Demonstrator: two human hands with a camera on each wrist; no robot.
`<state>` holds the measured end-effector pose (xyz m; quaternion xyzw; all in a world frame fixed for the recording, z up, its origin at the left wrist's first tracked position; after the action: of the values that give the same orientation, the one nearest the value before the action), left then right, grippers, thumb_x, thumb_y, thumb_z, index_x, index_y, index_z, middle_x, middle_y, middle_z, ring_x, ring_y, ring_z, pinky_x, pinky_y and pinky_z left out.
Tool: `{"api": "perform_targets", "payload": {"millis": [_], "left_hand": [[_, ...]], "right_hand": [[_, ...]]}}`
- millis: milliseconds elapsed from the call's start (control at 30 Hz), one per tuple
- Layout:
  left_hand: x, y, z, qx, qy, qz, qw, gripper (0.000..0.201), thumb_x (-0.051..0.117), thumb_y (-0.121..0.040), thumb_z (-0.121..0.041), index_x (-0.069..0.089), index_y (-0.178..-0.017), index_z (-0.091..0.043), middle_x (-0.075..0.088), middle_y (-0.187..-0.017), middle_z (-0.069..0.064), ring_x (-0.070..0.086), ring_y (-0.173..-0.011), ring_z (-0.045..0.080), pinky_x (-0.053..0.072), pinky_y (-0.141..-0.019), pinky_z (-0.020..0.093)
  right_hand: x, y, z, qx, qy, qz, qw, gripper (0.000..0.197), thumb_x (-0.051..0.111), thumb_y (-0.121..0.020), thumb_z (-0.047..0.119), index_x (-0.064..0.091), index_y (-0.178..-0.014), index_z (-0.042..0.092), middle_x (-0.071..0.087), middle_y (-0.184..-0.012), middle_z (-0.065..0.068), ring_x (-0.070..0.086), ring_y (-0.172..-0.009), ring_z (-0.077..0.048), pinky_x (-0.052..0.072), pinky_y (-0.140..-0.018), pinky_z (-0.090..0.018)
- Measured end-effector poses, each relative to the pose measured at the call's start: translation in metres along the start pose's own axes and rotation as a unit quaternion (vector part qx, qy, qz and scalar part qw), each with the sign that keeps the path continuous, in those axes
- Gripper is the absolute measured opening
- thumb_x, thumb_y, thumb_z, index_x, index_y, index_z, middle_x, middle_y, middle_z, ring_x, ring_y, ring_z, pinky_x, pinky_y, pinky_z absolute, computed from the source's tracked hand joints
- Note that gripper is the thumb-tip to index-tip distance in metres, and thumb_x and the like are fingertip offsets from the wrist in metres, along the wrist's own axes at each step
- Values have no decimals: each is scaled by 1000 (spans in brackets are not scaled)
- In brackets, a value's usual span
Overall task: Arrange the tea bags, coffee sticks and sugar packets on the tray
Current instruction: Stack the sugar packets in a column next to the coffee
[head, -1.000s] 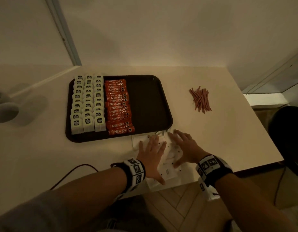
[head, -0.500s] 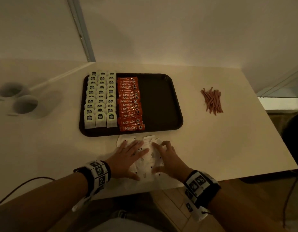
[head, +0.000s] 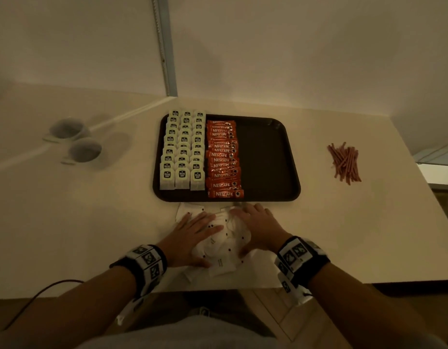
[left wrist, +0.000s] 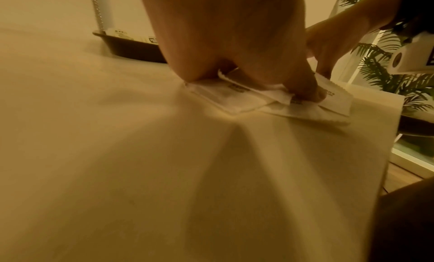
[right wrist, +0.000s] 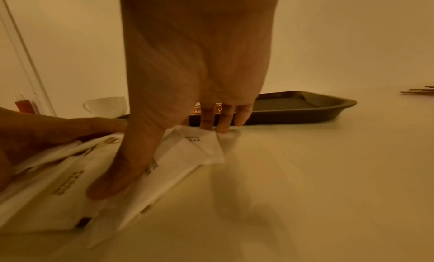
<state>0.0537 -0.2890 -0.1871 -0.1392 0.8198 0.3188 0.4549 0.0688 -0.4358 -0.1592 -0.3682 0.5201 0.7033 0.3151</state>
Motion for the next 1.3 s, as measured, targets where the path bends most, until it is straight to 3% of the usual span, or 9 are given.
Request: {"api": "perform_targets", "payload": {"millis": [233, 400, 567, 833, 933, 1000, 1100, 1167, 1300], "left_hand": [[2, -1, 3, -12, 7, 6, 1000, 94, 31, -64, -83, -10, -141, -47, -15, -159, -7, -28, -136, 9, -26, -106, 35], [5, -2, 6, -12, 12, -1, 1000, 88, 28, -63, -85, -27, -126, -61, -26, -148, -17, -32, -134, 7, -30, -102, 32], [4, -2, 8, -29, 20, -18, 999, 100, 37, -68, -83, -13, -144, -41, -19, -157, -8, -30, -137, 10, -26, -107, 33], [-14, 3, 9, -30, 34, -57, 997, 104, 34, -64, -86, -14, -143, -38, -11, -160, -5, -26, -137, 8, -27, -105, 30], [-57, 6, -1, 1, 115, -144, 983, 96, 40, -73, -81, -1, -147, -36, 0, -160, -8, -13, -139, 1, -11, -113, 28], [-93, 3, -3, -7, 251, -198, 947, 86, 50, -80, -69, 13, -149, -32, 13, -155, -10, 9, -138, 2, 12, -115, 29], [-141, -20, -5, -22, 526, -181, 831, 63, 52, -89, -50, 31, -142, -23, 39, -138, -6, 42, -125, 12, 40, -105, 36], [-169, -32, -11, -33, 589, -144, 795, 53, 48, -94, -45, 35, -139, -20, 49, -130, -4, 50, -120, 15, 47, -97, 33], [-206, -49, -7, -36, 719, -122, 684, 31, 58, -94, -26, 48, -123, -19, 57, -114, -3, 63, -97, -6, 53, -81, 17]], "right_hand": [[5, 3, -10, 50, -182, 41, 981, 76, 85, -61, 32, 46, -125, 23, 39, -129, 2, 39, -108, -12, 42, -95, -27], [11, 7, -17, 70, -291, 65, 952, 54, 81, -69, 20, 47, -110, 28, 58, -113, 2, 54, -96, -13, 45, -72, -17], [13, 6, -18, 83, -306, 56, 947, 51, 78, -73, 21, 49, -116, 23, 59, -117, -2, 58, -101, -19, 52, -85, -32], [-9, 22, -54, 104, -368, 67, 922, 44, 75, -76, 13, 51, -111, 23, 56, -111, 1, 58, -97, -14, 52, -68, -19], [-37, 27, -65, 92, -411, 50, 905, 41, 74, -76, 9, 53, -109, 22, 59, -110, -3, 62, -98, -21, 56, -72, -26], [-66, 24, -63, 75, -446, 28, 892, 38, 70, -79, 4, 53, -109, 21, 59, -110, -9, 63, -98, -26, 57, -74, -33], [-122, 14, -46, 24, -448, -10, 894, 38, 65, -83, 5, 50, -116, 17, 61, -109, -7, 66, -93, -20, 57, -69, -29], [-161, 4, -29, -10, -440, -37, 897, 37, 63, -85, 6, 48, -118, 15, 61, -107, -4, 67, -91, -16, 56, -67, -24], [-218, -16, 0, -62, -487, -81, 868, 42, 59, -86, 1, 42, -123, 13, 57, -114, -7, 66, -96, -18, 55, -70, -25]]}}
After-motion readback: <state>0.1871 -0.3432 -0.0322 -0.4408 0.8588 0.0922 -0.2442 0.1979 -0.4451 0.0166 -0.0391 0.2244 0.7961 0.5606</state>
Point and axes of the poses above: each hand's wrist, its own y-axis away from the middle knuckle, its own x-axis out of the palm, z = x × y, the point moved 9 cm from there along -y, towards the middle knuckle
